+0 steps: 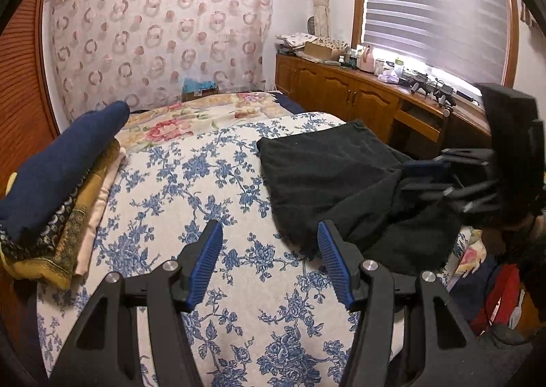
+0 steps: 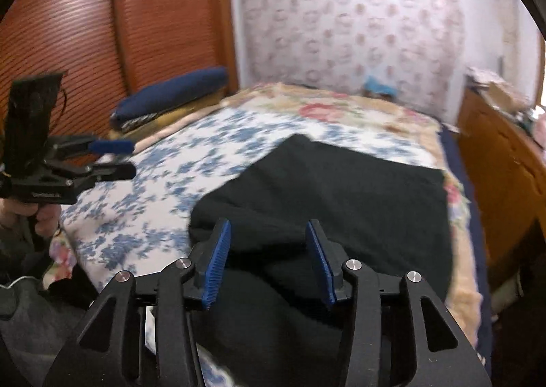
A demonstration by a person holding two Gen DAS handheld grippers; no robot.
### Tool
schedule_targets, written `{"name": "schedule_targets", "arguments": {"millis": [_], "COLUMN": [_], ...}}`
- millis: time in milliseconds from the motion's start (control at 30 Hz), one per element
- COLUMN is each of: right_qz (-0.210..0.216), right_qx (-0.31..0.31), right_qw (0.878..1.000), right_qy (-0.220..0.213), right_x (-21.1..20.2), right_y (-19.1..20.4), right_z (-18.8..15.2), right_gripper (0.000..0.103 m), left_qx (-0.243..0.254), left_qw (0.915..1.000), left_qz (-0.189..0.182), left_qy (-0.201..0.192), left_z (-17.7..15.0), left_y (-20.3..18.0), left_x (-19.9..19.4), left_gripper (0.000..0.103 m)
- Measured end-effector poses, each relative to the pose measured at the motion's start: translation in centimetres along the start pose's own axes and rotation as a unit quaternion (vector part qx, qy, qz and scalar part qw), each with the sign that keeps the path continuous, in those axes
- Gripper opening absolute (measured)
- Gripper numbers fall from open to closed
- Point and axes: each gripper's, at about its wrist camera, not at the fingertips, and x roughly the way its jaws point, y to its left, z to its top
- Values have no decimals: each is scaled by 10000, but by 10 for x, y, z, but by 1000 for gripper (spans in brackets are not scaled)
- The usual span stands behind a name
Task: Fold small clothes
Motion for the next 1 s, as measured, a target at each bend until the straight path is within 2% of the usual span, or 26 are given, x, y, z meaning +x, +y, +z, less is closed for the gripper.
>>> {"name": "schedule_targets", "arguments": {"millis": [400, 667, 700, 767, 800, 833, 900, 1000], "right_qz": [490, 517, 562, 533, 598, 682, 587, 451], "right_qx": [-413, -822, -822, -864, -847, -795, -778, -486], "right_qw": [9954, 9884, 9881, 9876, 9871, 9875, 9905, 9963], "right_qy": [714, 1165, 1173, 1197, 1219, 1180, 973, 551], "right_x": [63, 94, 94, 92, 89, 84, 70, 46], "right_y": [21, 30, 28, 25, 22, 18, 8, -27], "right_z": [10, 7, 8, 11, 13, 17, 29, 58], "right_gripper": [49, 51, 49, 8, 2, 1, 1, 1], "left_qx": [-42, -255, -273, -301, -303, -296, -271, -222], "left_qw": [9999, 9989, 9988, 9985, 9984, 9984, 9984, 9985], "left_qz": [-12, -13, -12, -23, -28, -28, -40, -111], "left_qy": [160, 392, 409, 463, 475, 481, 485, 492], "left_z": [0, -7, -7, -7, -6, -5, -2, 5], "left_y": [5, 26, 28, 32, 32, 33, 32, 29], "left_x": [18, 42, 44, 48, 50, 51, 54, 59], "left_gripper": [58, 58, 58, 58, 58, 58, 58, 58]}}
